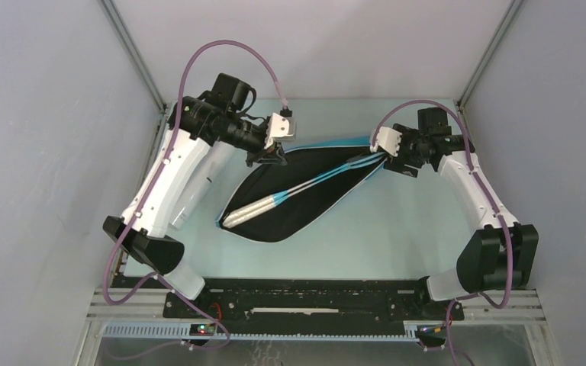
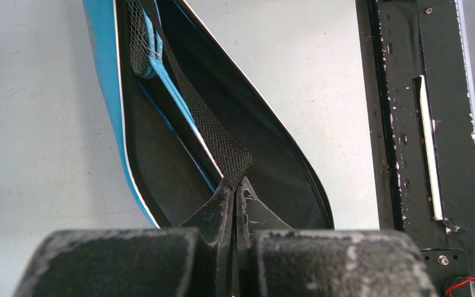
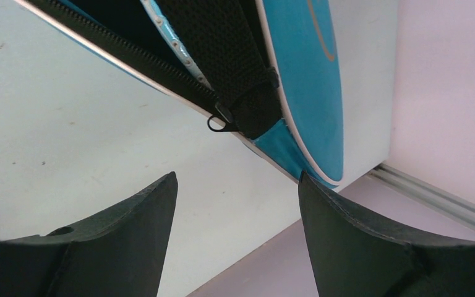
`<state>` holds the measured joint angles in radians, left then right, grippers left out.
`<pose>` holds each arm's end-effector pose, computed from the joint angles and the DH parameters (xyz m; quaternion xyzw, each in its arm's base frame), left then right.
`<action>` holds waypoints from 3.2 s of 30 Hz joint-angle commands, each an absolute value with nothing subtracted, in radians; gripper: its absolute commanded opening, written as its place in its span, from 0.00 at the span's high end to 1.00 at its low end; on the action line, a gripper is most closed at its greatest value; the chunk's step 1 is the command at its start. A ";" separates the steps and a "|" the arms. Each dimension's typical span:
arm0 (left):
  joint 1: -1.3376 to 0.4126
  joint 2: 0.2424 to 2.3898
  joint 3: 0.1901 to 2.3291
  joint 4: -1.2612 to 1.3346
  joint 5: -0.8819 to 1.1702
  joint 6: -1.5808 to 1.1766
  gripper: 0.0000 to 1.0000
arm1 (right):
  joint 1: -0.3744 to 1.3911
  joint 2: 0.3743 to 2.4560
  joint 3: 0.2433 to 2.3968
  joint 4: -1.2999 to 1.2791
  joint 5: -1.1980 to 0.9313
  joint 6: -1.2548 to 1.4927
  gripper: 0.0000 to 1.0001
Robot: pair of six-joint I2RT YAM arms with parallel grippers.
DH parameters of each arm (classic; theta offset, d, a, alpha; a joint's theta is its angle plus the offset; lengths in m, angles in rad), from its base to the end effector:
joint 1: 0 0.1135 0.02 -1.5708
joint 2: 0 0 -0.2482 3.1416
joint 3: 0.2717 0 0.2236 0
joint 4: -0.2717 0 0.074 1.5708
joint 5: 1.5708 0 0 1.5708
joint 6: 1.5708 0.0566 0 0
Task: Pack up the badminton gear
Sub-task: Adjust the racket bag at the center of the board.
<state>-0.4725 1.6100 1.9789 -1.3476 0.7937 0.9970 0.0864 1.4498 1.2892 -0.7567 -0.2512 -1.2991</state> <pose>0.2242 -0.1599 0.4008 0.6751 0.5790 -0.2873 0.3557 0.2883 0.0391 0.2824 -0.6310 0.6974 -0.0840 0.3293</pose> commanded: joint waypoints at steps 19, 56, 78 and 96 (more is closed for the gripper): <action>-0.459 1.624 2.046 -1.348 0.868 1.033 1.00 | 0.091 1.467 1.323 -0.730 -0.187 -1.382 0.21; -0.449 1.631 2.046 -1.361 0.887 1.054 1.00 | 0.147 1.496 1.255 -0.632 -0.149 -1.387 0.20; -0.388 1.643 2.047 -1.393 0.948 1.063 1.00 | 0.047 1.630 1.256 -0.531 -0.372 -1.371 0.61; -0.449 1.505 1.535 -1.253 0.701 1.155 1.00 | 0.030 1.534 1.237 -0.679 -0.382 -1.180 1.00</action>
